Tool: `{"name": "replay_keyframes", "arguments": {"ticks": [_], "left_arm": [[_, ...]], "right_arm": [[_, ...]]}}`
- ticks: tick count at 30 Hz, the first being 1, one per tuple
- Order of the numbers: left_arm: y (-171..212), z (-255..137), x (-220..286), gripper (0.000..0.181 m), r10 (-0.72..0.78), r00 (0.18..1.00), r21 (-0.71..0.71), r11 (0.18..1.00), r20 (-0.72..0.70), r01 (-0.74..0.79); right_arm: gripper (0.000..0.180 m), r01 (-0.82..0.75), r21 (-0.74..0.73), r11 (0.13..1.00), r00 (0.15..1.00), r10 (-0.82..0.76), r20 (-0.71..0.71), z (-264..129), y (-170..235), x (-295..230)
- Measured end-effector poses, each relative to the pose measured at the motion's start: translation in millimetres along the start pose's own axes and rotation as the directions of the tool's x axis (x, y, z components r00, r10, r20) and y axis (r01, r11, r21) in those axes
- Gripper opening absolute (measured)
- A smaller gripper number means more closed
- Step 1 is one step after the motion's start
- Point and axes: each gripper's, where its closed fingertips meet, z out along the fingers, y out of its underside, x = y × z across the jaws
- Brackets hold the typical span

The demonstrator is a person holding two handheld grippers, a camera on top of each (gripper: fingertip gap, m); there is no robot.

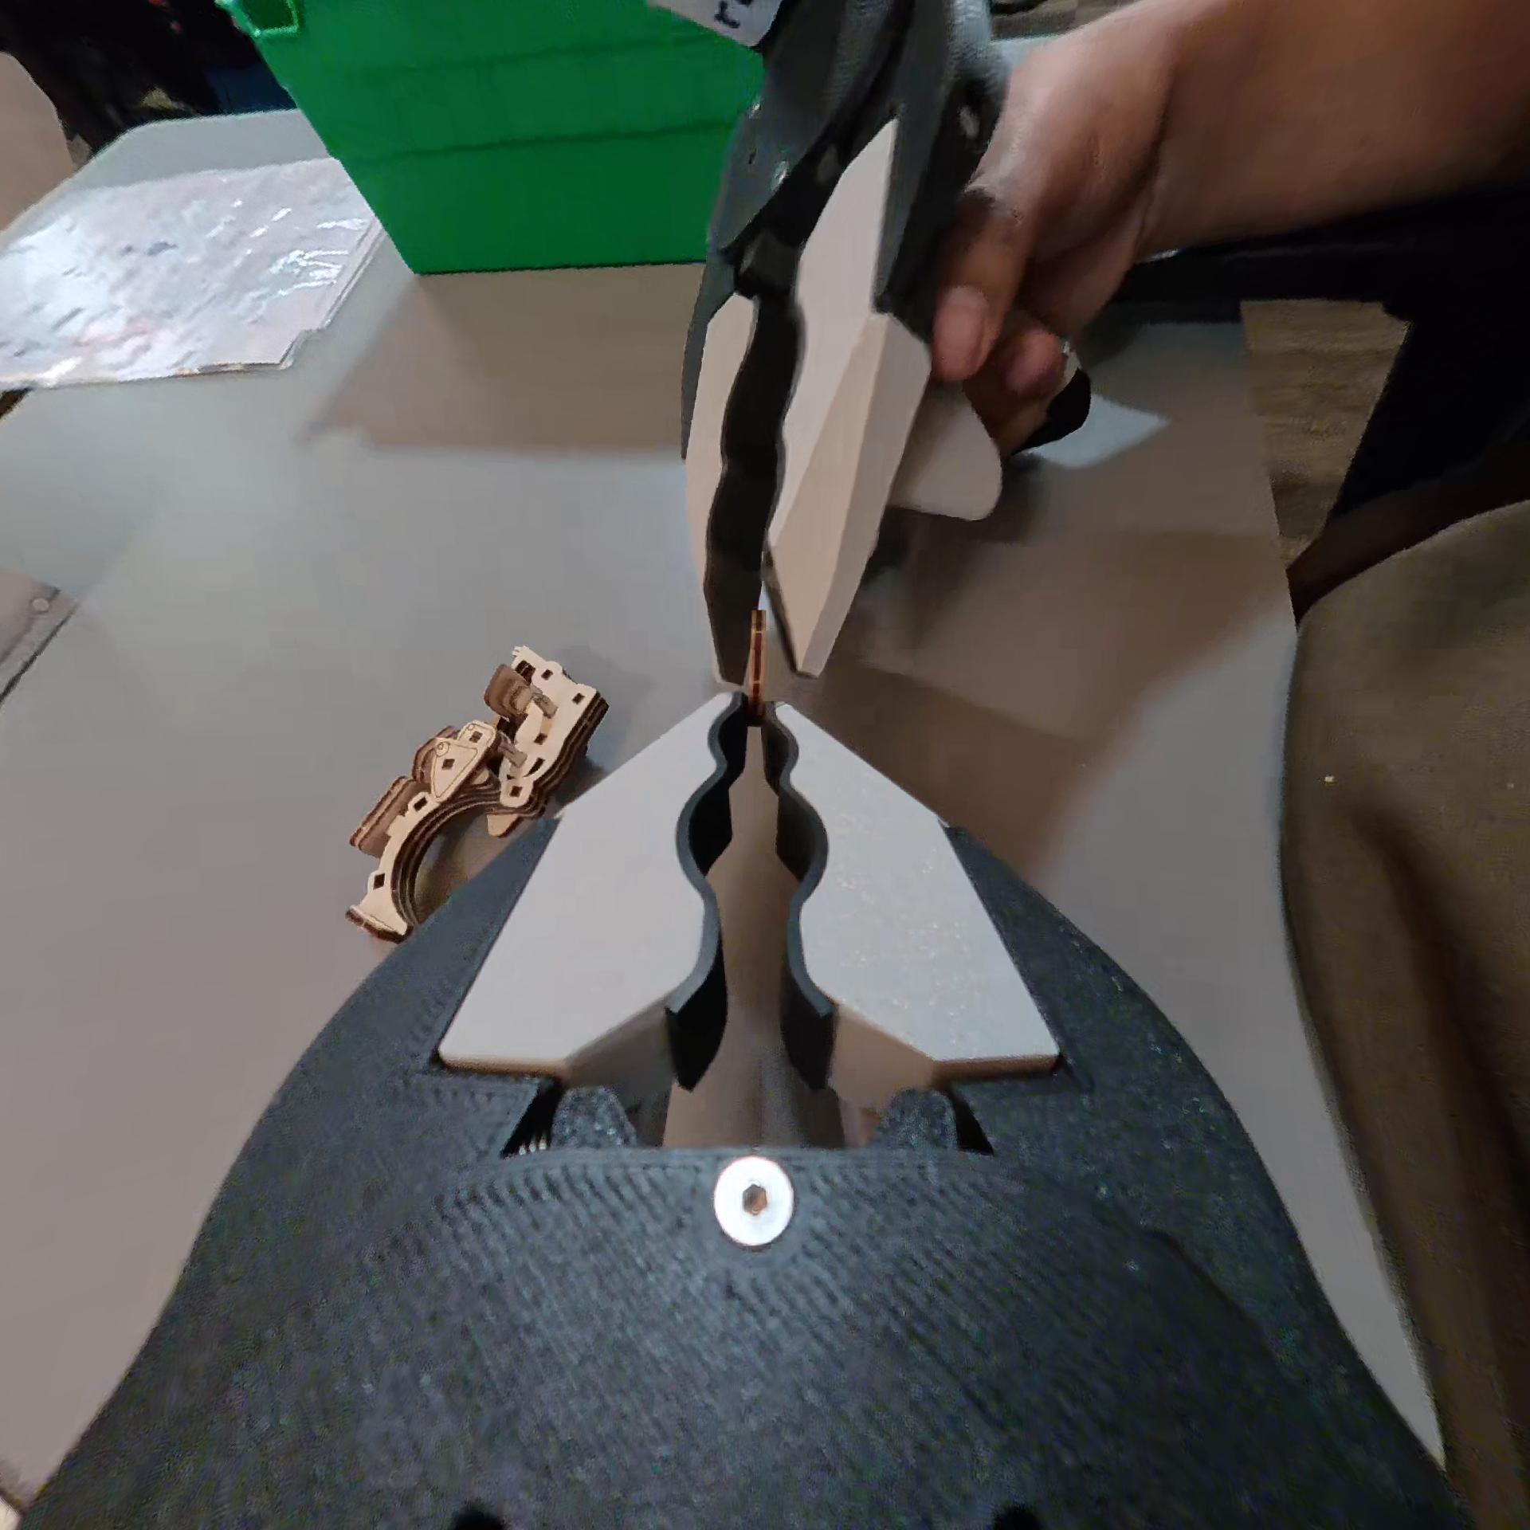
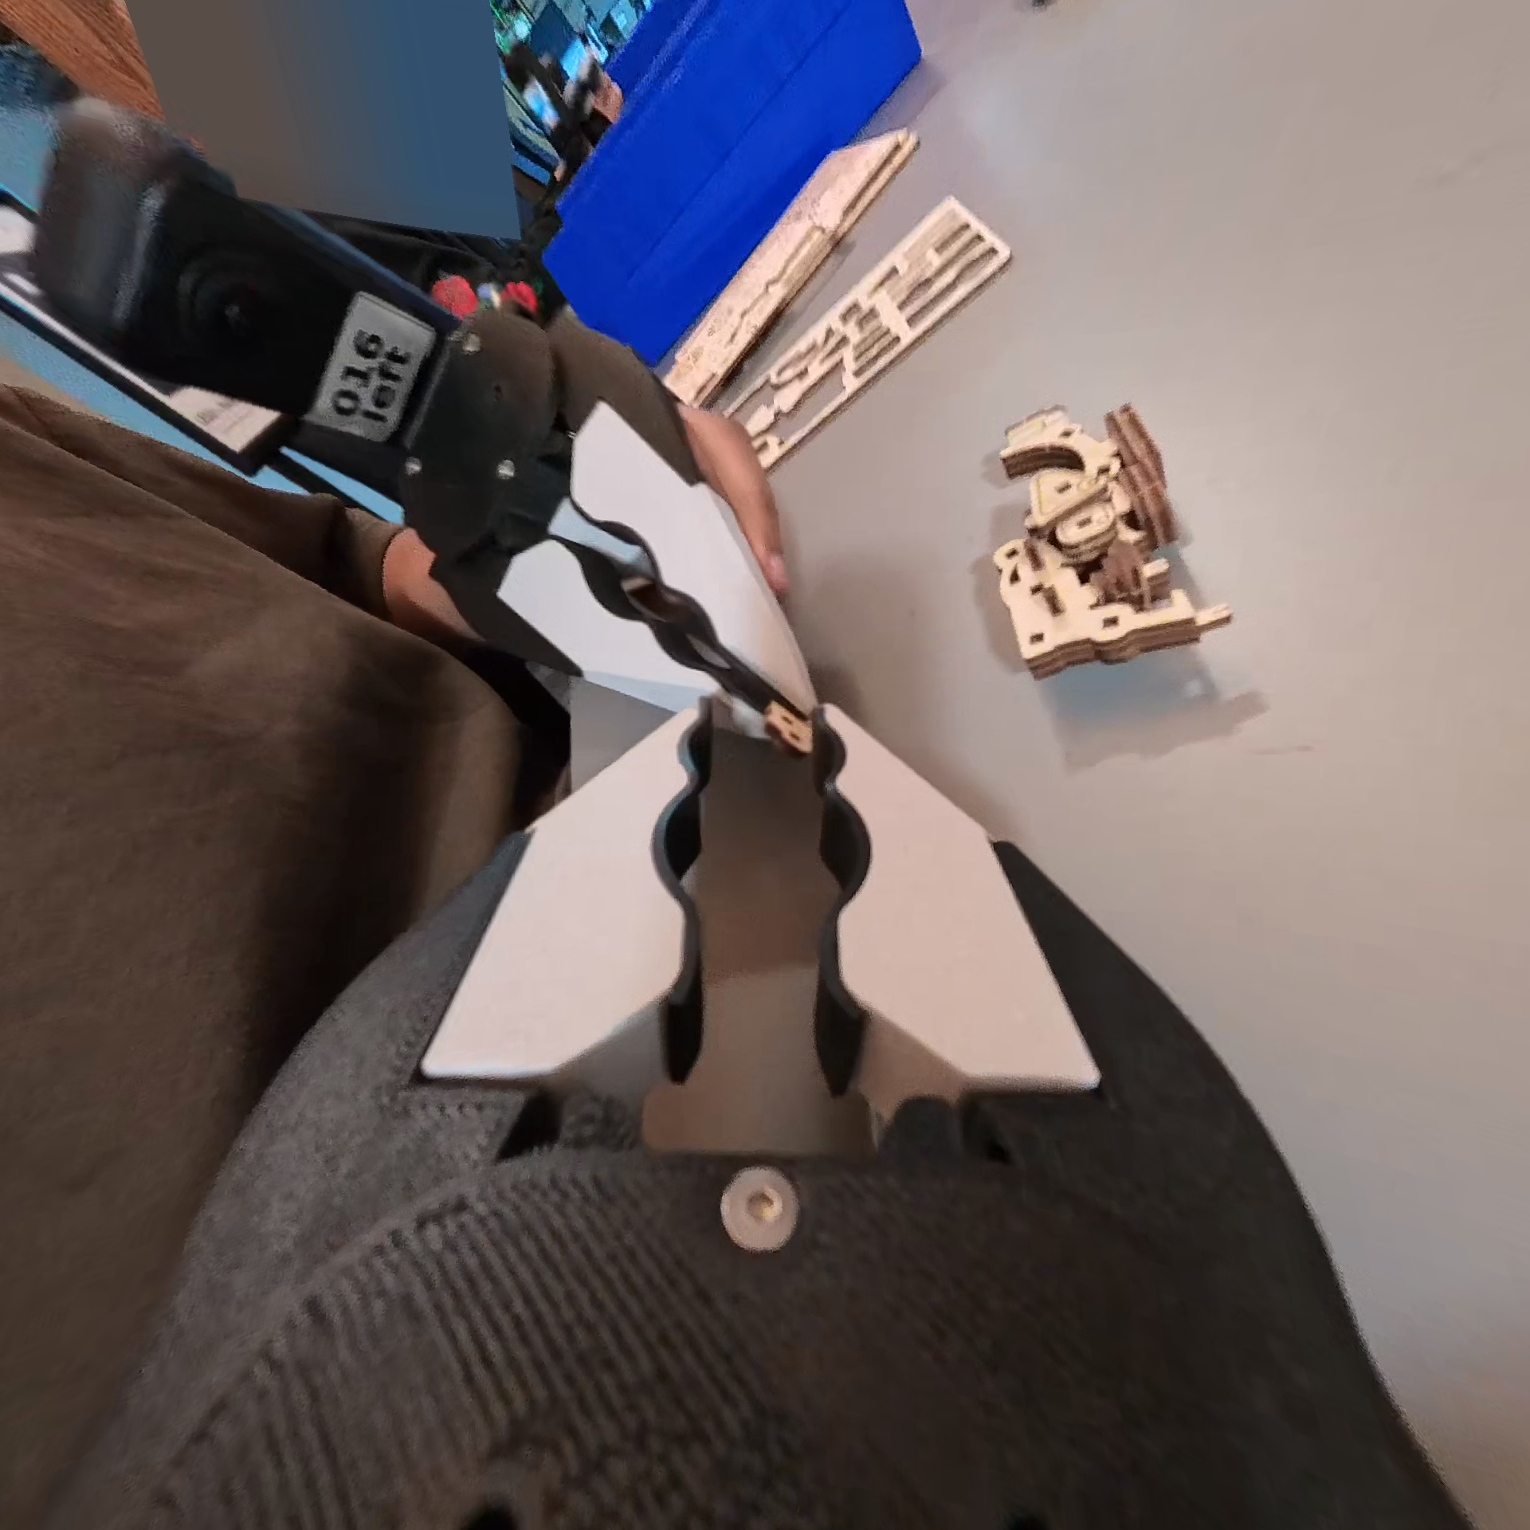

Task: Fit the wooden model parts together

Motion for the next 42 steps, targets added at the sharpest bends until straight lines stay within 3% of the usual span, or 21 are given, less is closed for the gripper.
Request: {"name": "replay_keyframes", "arguments": {"ticks": [5,9,11,19,28,34,38,40,42], "left_arm": [[-11.4,-7.4,-18.9,0.0,-0.243,0.97,0.092,0.965,-0.018,0.244],[-30.2,-16.7,-32.8,0.0,-0.563,0.806,0.219,0.776,-0.182,0.591],[-30.4,-15.9,-34.1,0.0,-0.628,0.739,0.22,0.707,-0.242,0.673],[-20.2,-5.5,-38.5,0.0,-0.599,0.795,0.215,0.767,-0.097,0.604],[-20.7,0.4,-32.4,0.0,-0.512,0.859,0.191,0.841,-0.02,0.506],[-21.9,2.0,-26.4,0.0,-0.57,0.813,0.177,0.794,-0.119,0.582],[-24.8,0.4,-27.5,0.0,-0.661,0.719,0.185,0.695,-0.216,0.695],[-27.6,-3.4,-30.8,0.0,-0.724,0.619,0.184,0.593,-0.304,0.784],[-31.8,-10.1,-35.6,0.0,-0.774,0.466,0.167,0.439,-0.428,0.883]], "right_arm": [[0.033,0.104,0.175,0.979,0.992,-0.089,-0.089,-16.4,-33.6,4.4],[0.031,0.261,0.243,0.934,0.936,-0.183,-0.299,-30.6,-53.2,16.9],[0.028,0.314,0.213,0.925,0.902,-0.221,-0.372,-28.8,-52.4,19.8],[0.035,0.368,0.061,0.928,0.842,-0.305,-0.445,-4.2,-34.4,20.0],[0.031,0.213,0.196,0.957,0.941,-0.147,-0.305,-0.7,-40.3,5.8],[0.029,0.273,0.188,0.943,0.939,-0.22,-0.264,0.7,-40.2,-1.7],[0.029,0.385,0.214,0.898,0.898,-0.31,-0.314,-6.5,-49.9,-5.1],[0.029,0.482,0.207,0.851,0.842,-0.385,-0.377,-13.0,-54.8,-5.0],[0.029,0.587,0.156,0.794,0.763,-0.478,-0.435,-16.3,-54.8,-4.6]]}}
